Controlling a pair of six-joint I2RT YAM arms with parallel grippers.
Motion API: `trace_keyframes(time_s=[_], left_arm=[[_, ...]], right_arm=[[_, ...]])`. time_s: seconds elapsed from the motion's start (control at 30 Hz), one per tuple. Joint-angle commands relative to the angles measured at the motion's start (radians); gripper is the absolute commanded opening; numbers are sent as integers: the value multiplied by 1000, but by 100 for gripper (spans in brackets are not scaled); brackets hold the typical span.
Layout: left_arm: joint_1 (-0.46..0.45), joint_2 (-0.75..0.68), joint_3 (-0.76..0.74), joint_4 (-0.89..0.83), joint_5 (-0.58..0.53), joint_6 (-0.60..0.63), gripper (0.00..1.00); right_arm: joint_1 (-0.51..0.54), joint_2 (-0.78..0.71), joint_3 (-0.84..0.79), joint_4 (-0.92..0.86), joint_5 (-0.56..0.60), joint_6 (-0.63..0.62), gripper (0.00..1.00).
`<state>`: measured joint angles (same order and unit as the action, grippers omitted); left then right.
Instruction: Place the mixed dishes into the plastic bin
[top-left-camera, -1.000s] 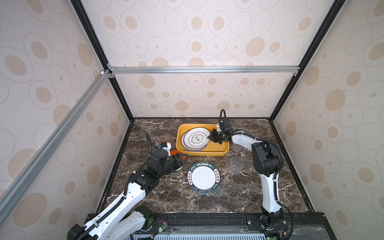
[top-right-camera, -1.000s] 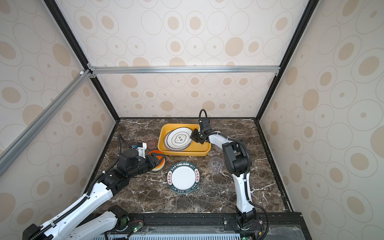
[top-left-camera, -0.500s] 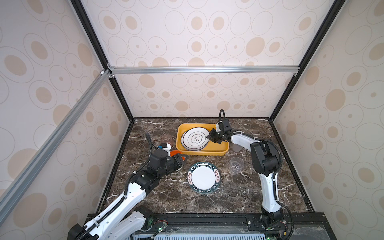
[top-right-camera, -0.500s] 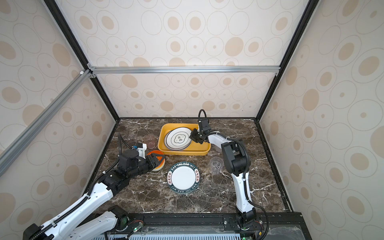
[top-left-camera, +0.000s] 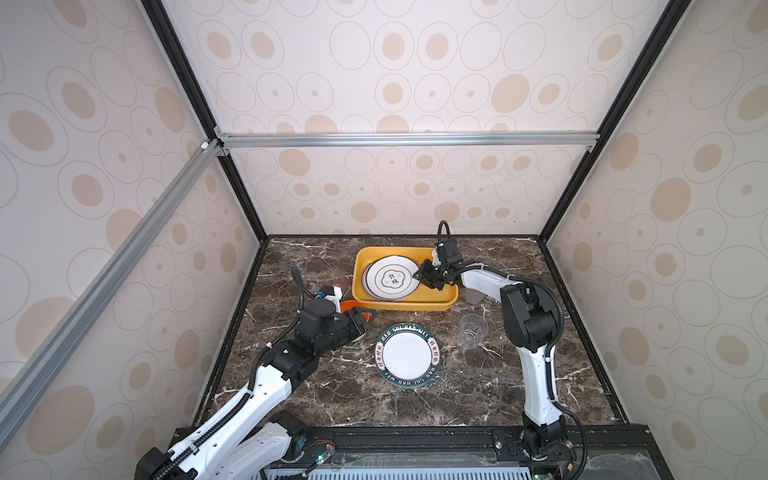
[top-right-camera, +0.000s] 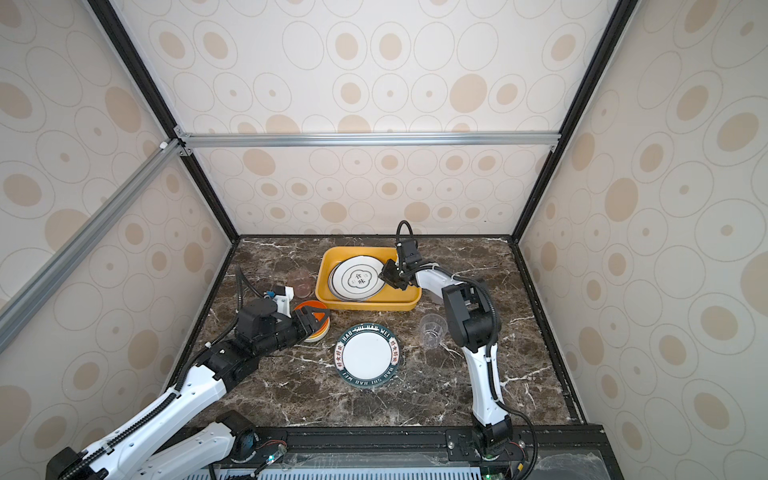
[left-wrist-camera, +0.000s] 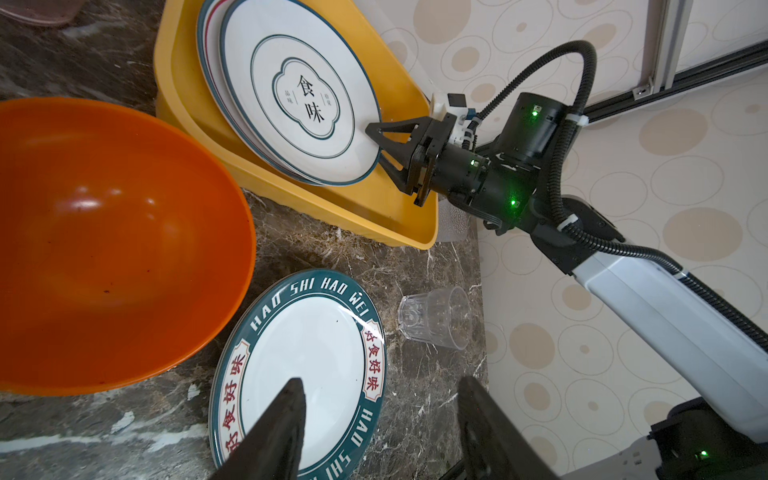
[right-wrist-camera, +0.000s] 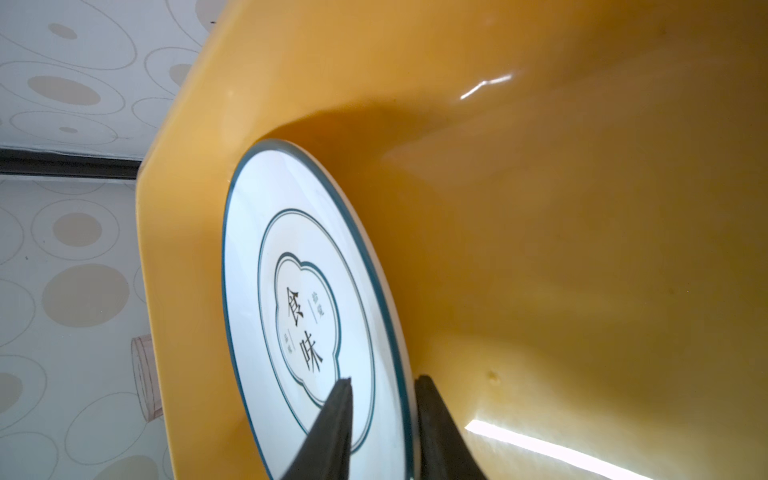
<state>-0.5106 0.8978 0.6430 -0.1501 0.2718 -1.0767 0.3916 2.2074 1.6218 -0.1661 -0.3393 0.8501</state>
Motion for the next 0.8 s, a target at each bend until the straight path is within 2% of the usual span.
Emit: trace_keyframes(time_s=[0.0, 0.53, 0.77], left_arm=[[9, 2, -2, 23, 9, -9, 58], [9, 22, -3, 25, 16, 1, 58], [9, 20, 21, -39, 3, 47, 59]], right_arm=[[4, -24, -14, -30, 32, -22, 29], [4, -97, -39, -78, 63, -88, 32], [4, -215, -100, -110, 64, -124, 32]])
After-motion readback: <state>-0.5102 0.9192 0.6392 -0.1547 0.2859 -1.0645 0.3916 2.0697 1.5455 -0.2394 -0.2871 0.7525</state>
